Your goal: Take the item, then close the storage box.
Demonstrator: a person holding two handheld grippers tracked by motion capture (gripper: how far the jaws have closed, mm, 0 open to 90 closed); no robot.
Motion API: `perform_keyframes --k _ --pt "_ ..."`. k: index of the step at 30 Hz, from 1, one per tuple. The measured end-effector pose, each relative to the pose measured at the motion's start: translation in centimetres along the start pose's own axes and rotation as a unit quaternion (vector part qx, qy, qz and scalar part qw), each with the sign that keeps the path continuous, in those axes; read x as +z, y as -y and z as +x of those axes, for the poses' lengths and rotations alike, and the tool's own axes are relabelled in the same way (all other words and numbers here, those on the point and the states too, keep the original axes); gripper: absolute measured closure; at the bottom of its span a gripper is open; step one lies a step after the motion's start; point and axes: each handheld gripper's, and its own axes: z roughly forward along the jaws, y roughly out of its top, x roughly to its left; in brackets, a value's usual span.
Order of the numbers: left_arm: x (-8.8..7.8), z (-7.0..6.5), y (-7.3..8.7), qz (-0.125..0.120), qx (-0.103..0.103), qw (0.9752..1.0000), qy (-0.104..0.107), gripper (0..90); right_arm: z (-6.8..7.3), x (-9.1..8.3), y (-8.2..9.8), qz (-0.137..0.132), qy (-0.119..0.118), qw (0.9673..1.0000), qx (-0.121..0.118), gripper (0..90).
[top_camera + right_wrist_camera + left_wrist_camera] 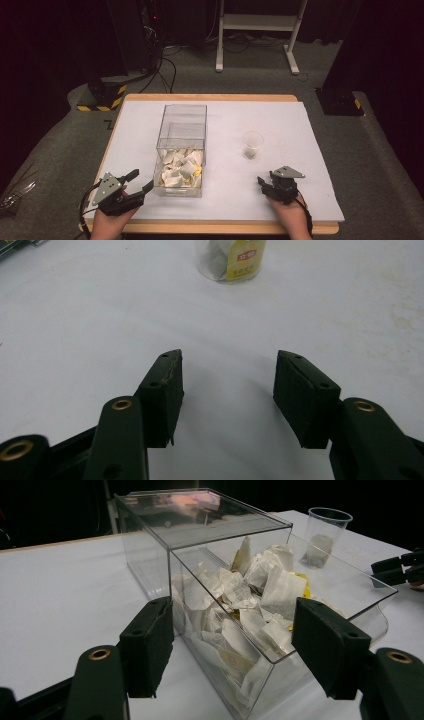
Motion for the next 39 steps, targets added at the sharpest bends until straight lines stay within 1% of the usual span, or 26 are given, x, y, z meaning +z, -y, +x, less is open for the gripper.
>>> perform_keyframes --k 2,4,6,10,14,21,23,26,31,33,39 --pt "0.1 -0.2 0.1 0.004 0.005 1.0000 0.003 33.4 0.0 0.0 0.0 -0.003 0.000 1.0000 -0.001 45.4" --pt "0.3 -0.4 0.2 0.010 0.011 0.9999 0.000 33.1 -0.1 0.0 0.0 -0.001 -0.001 1.0000 0.001 45.3" --pt "0.6 -0.5 0.4 0.013 0.009 0.9999 0.004 33.0 -0.1 0.0 0.0 0.000 -0.001 1.0000 0.002 45.4" --pt "1.0 -0.9 0.7 0.022 0.016 0.9996 0.005 32.9 -0.1 0.0 0.0 0.000 -0.003 1.0000 0.003 45.3" --pt "1.1 -1.2 0.7 0.026 0.027 0.9993 0.006 32.8 -0.2 0.0 0.0 -0.002 -0.004 1.0000 0.003 45.3" --pt "1.3 -1.4 0.8 0.036 0.032 0.9988 0.010 33.1 -0.2 -0.1 0.1 -0.006 -0.003 1.0000 0.004 45.3" --pt "1.4 -1.4 0.9 0.040 0.034 0.9986 0.009 33.3 -0.2 -0.1 0.1 -0.006 -0.003 1.0000 0.004 45.3" --pt "1.5 -1.5 1.1 0.045 0.035 0.9983 0.008 33.8 -0.2 0.0 0.0 -0.001 -0.004 1.0000 0.005 45.3" --pt "1.7 -1.6 1.3 0.052 0.050 0.9972 0.020 36.3 -0.1 0.0 0.0 -0.002 -0.004 1.0000 0.003 45.3" --pt "1.9 -1.6 1.5 0.060 0.055 0.9965 0.018 37.3 -0.2 -0.1 0.0 -0.003 -0.004 1.0000 0.004 45.3" --pt "2.3 -1.7 1.7 0.065 0.056 0.9960 0.023 37.3 -0.2 -0.1 0.0 -0.002 -0.005 1.0000 0.003 45.3"
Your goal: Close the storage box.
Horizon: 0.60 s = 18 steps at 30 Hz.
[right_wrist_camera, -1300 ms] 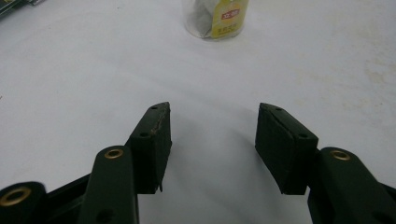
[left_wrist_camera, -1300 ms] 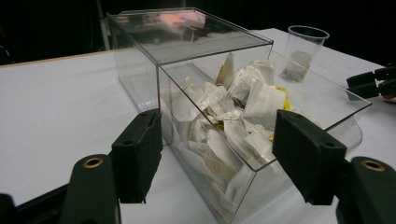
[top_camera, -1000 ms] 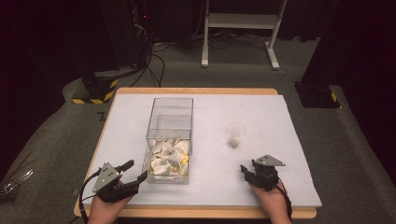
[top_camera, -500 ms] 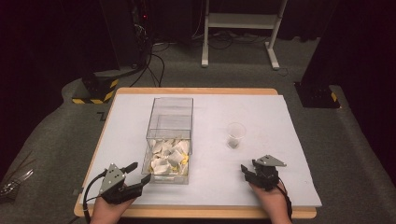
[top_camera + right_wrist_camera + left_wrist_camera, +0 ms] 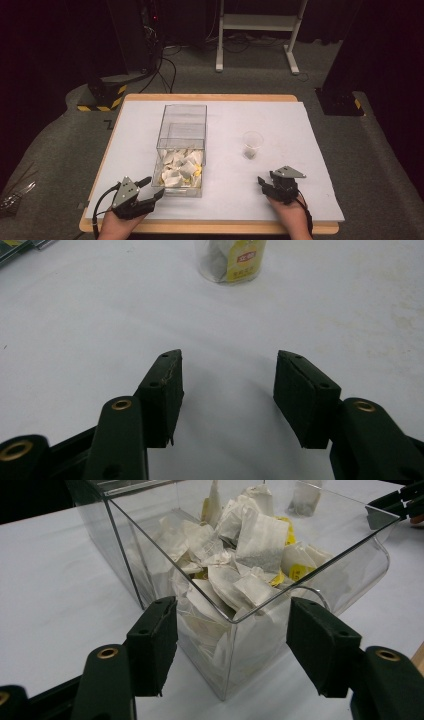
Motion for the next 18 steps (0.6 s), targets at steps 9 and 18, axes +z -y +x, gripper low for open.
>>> perform_keyframes --k 9,18 --pt "1.0 0.0 0.1 0.003 -0.001 1.0000 0.004 36.1 0.0 0.1 0.0 0.004 0.004 1.0000 0.005 45.4" --pt "1.6 -0.4 0.2 0.002 0.000 0.9998 -0.018 36.7 0.1 0.1 0.0 0.003 0.007 1.0000 0.000 45.3"
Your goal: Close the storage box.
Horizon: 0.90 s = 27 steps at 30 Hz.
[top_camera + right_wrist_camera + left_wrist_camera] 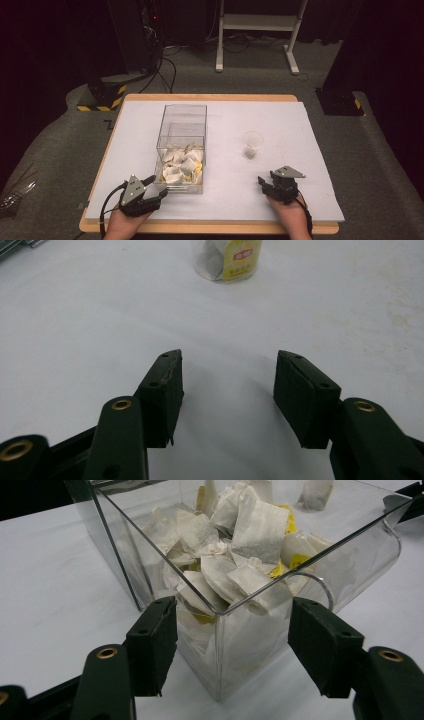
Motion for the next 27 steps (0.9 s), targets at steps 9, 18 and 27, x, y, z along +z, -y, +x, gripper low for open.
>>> perform_keyframes --k 9,18,27 --pt "0.6 -0.3 -0.1 -0.007 -0.004 0.9998 -0.019 37.6 0.1 0.0 0.0 -0.002 -0.005 1.0000 -0.007 45.3" --pt "0.9 0.2 -0.2 -0.018 -0.018 0.9992 -0.029 44.0 0.0 0.2 -0.1 0.009 -0.006 0.9999 -0.001 45.6" --pt "1.3 0.4 -0.3 -0.017 -0.019 0.9990 -0.036 43.9 0.0 0.2 -0.1 0.009 -0.007 0.9999 0.000 45.6"
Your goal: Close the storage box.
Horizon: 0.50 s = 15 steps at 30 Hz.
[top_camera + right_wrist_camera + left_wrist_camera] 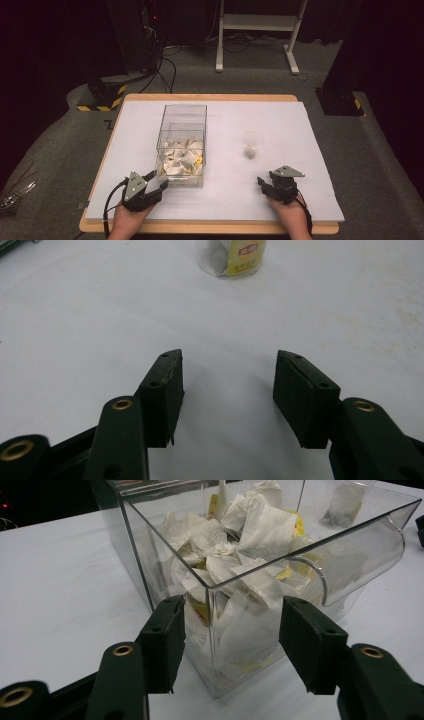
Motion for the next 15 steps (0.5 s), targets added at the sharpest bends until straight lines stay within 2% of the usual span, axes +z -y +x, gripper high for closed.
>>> perform_keyframes --k 7,15 --pt "0.4 0.2 -0.1 0.001 -0.001 1.0000 -0.001 42.0 0.0 0.0 0.0 0.000 0.001 1.0000 0.000 45.7" --pt "1.4 0.1 -0.2 0.007 -0.009 0.9997 -0.020 26.2 0.0 0.0 0.0 0.000 0.002 1.0000 -0.001 45.8"
